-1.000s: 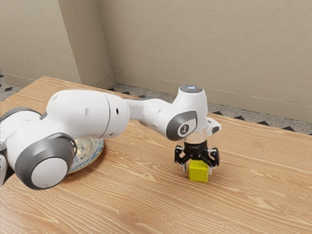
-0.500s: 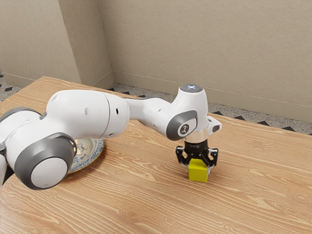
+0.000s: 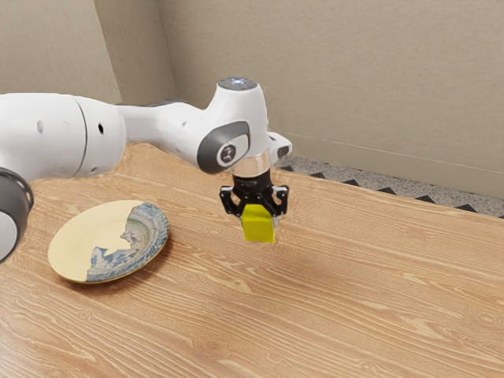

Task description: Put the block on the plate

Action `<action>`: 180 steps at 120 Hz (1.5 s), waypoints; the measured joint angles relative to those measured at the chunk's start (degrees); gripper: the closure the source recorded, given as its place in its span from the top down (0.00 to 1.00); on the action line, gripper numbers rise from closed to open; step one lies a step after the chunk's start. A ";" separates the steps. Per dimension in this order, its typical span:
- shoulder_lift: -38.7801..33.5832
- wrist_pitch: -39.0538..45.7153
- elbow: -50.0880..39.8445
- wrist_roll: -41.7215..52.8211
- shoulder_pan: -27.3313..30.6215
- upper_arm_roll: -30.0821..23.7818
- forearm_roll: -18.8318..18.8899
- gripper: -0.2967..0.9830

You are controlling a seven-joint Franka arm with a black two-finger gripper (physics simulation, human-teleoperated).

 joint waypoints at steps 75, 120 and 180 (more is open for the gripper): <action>-22.27 -4.00 -27.27 7.27 31.88 -2.78 3.22 0.50; -24.34 -3.70 -28.22 11.22 32.15 -2.51 2.82 0.71; -22.40 -12.86 -3.63 16.28 18.74 -6.67 5.20 0.76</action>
